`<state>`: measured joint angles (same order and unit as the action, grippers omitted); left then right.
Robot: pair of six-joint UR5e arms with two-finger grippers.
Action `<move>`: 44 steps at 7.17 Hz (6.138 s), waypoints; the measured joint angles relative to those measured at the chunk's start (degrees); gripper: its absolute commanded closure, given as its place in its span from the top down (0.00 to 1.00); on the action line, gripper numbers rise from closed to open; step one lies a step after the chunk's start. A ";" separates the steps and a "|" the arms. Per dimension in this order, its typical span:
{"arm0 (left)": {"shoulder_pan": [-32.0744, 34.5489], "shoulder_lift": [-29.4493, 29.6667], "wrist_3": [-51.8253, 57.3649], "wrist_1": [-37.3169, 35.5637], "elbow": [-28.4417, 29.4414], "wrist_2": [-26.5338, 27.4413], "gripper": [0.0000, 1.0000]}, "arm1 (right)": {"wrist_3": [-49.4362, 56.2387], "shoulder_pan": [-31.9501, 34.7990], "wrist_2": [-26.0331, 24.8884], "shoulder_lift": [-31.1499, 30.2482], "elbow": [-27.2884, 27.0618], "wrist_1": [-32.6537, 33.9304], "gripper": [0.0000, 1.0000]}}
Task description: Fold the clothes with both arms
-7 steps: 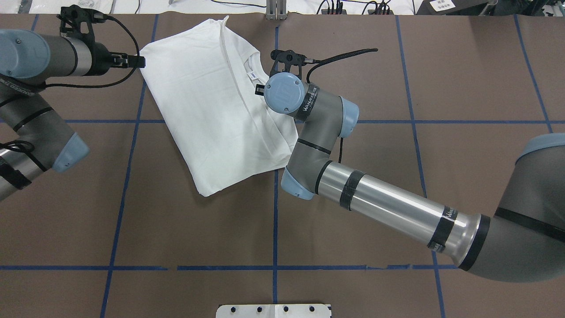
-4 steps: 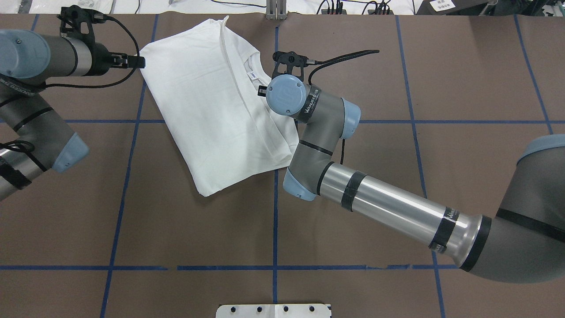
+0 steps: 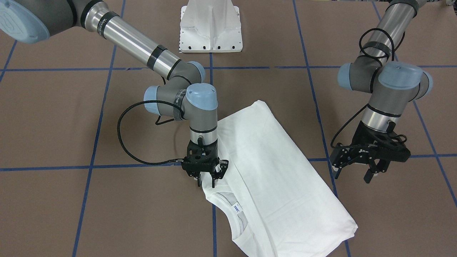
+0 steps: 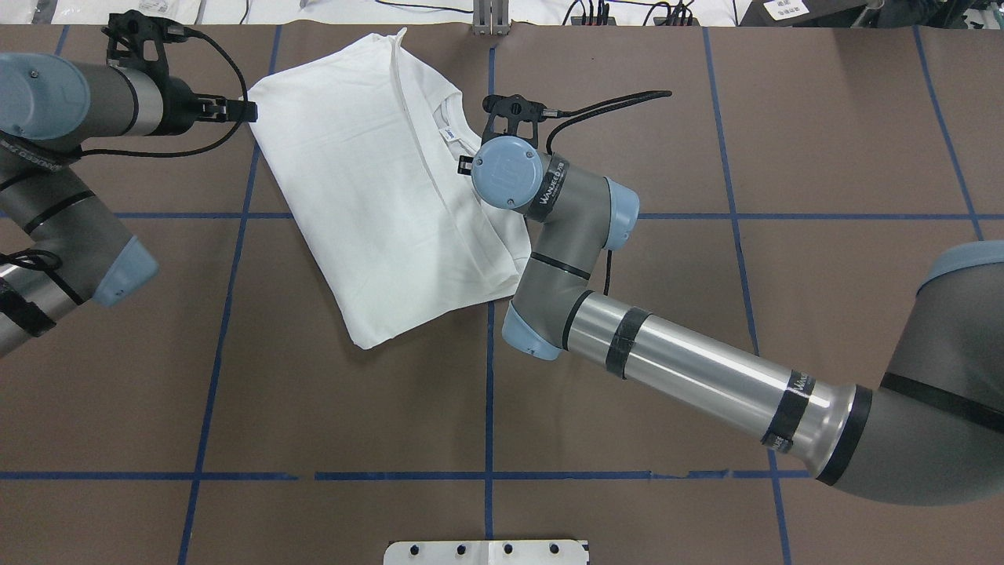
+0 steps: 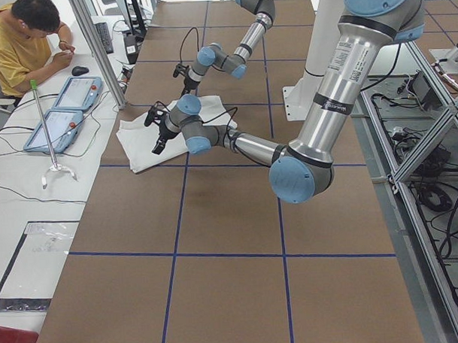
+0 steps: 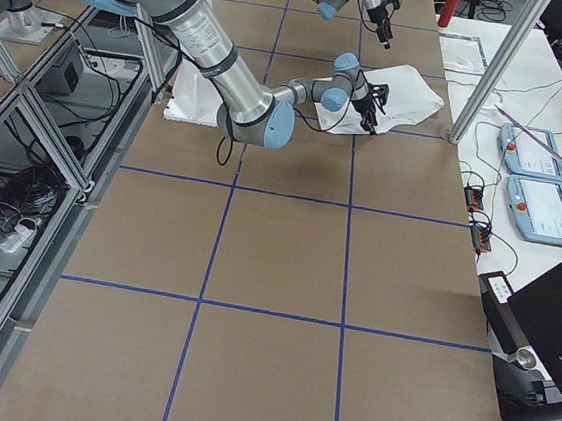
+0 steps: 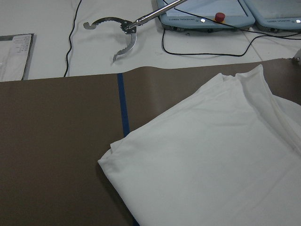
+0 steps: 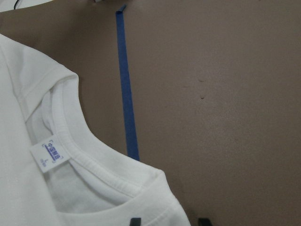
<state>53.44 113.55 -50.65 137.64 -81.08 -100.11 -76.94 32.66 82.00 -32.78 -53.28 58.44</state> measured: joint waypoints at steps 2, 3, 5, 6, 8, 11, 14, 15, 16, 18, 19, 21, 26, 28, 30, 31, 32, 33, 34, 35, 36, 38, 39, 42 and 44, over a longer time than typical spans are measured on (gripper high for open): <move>0.00 0.00 -0.10 0.00 -0.15 0.00 1.00 | 1.24 -0.05 0.00 0.00 0.01 0.00 0.24; 0.00 -0.02 -0.16 0.00 -0.18 0.00 1.00 | 1.71 -0.05 0.00 0.00 0.01 0.00 0.00; -0.02 -0.03 -0.22 0.00 -0.21 -0.02 1.00 | 2.61 -0.06 0.00 0.01 -0.17 0.64 0.00; -0.11 -0.03 -0.23 0.00 -0.17 -0.06 1.00 | 3.59 -0.02 0.00 0.12 -0.47 2.09 0.00; -0.23 -0.03 -0.29 0.00 -0.13 -0.03 1.00 | 4.65 0.25 0.21 -0.73 -3.80 5.01 0.00; -0.33 0.00 -0.32 0.00 -0.20 -0.08 1.00 | 4.56 -1.42 0.22 -10.90 -20.48 11.04 0.00; -0.51 0.00 -0.25 0.00 -0.14 -0.09 1.00 | 3.36 -8.68 -3.47 -22.89 -40.31 18.27 0.00; -0.59 0.00 -0.26 0.00 -0.15 -0.09 1.00 | 2.72 -10.56 -4.59 -25.68 -44.86 20.62 0.00; -0.65 0.00 -0.31 0.00 -0.21 -0.09 1.00 | 2.44 -11.58 -5.30 -27.24 -46.84 21.65 0.00; -0.75 -0.01 -0.40 0.00 -0.34 -0.09 1.00 | 2.70 -12.09 -5.61 -29.31 -48.00 22.04 0.00; -0.77 -0.05 -0.39 0.02 -0.40 -0.11 1.00 | 3.00 -11.98 -5.62 -29.88 -48.17 22.01 0.28; -0.79 -0.08 -0.33 0.08 -0.49 -0.16 1.00 | 3.08 -11.58 -5.75 -30.03 -48.32 21.95 1.00; -0.97 -1.08 -0.30 0.80 -1.97 -2.58 1.00 | 3.12 -4.86 -4.07 -12.93 -31.03 25.92 1.00; -1.07 -1.27 -0.34 0.87 -2.47 -3.72 1.00 | 3.33 -2.07 -2.07 -2.08 -16.95 27.02 1.00; -1.16 -1.32 -0.34 0.88 -2.39 -3.85 1.00 | 5.11 -0.86 -1.71 3.22 -7.98 27.48 1.00; -1.20 -1.32 -0.33 0.88 -2.25 -3.86 1.00 | 6.13 -0.62 -1.70 3.77 -5.96 27.81 1.00; -1.21 -1.32 -0.30 0.88 -2.09 -3.87 1.00 | 7.13 -0.52 -1.75 3.91 -4.75 28.26 1.00; -1.23 -1.32 -0.22 0.88 -1.94 -3.87 1.00 | 8.13 -0.38 -1.81 3.91 -3.99 29.38 1.00; -1.23 -1.32 -0.12 0.88 -1.83 -3.87 1.00 | 8.95 -0.20 -1.83 3.87 -3.71 30.79 1.00; -1.26 -1.32 -0.08 0.88 -1.73 -3.87 1.00 | 9.60 0.01 -1.86 3.79 -3.63 31.83 1.00; -1.29 -1.32 -0.07 0.90 -1.67 -3.87 1.00 | 9.92 0.23 -1.93 3.67 -3.61 32.58 1.00; -1.40 -1.32 -0.06 0.94 -1.60 -3.87 1.00 | 10.16 0.48 -2.03 3.38 -3.59 33.30 1.00; -1.45 -1.32 -0.06 0.92 -1.57 -3.85 1.00 | 11.04 0.68 -2.08 3.33 -3.64 34.39 1.00; -1.71 -1.32 -0.12 1.20 -1.56 -3.78 1.00 | 17.24 1.97 -2.23 1.17 -6.07 41.52 1.00; -1.79 -1.32 -0.23 1.30 -1.59 -3.78 1.00 | 23.58 4.04 -3.12 -5.12 -11.22 43.58 1.00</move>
<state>51.65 112.24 -50.88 138.94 -82.67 -103.89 -53.37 36.71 78.88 -37.90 -64.50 102.02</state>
